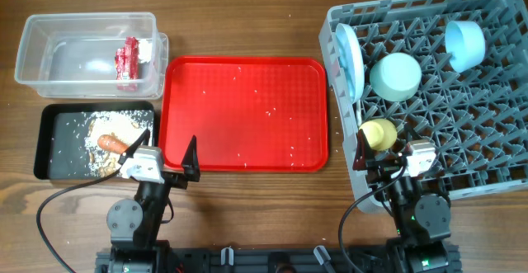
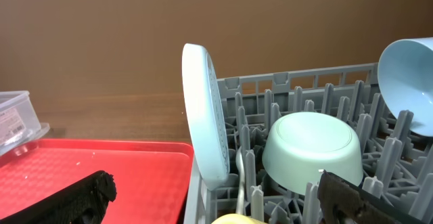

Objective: Sort waste into correct bins and load items into the dishwasher rack

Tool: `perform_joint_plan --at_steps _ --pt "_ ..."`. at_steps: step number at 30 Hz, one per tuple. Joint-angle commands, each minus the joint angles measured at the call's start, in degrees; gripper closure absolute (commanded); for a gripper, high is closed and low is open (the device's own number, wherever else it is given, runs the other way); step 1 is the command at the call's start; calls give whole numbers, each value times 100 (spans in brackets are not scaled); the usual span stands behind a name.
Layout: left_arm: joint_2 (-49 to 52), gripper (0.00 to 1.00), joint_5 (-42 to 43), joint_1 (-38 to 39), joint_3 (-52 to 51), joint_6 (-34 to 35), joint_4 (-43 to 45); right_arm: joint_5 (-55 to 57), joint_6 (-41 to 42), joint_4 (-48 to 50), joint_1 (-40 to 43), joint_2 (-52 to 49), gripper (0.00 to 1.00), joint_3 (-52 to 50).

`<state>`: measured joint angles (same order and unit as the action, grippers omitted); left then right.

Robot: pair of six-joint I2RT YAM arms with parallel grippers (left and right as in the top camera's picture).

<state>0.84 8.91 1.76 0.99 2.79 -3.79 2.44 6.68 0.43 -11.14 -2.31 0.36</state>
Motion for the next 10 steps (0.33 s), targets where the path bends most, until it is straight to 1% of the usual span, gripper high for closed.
perform_joint_plan --at_steps 1,10 --pt "-46 0 50 4 -68 -87 39 9 98 26 35 37 0 -4" --pt "-46 0 50 4 -68 -87 39 9 96 26 35 37 0 -4"
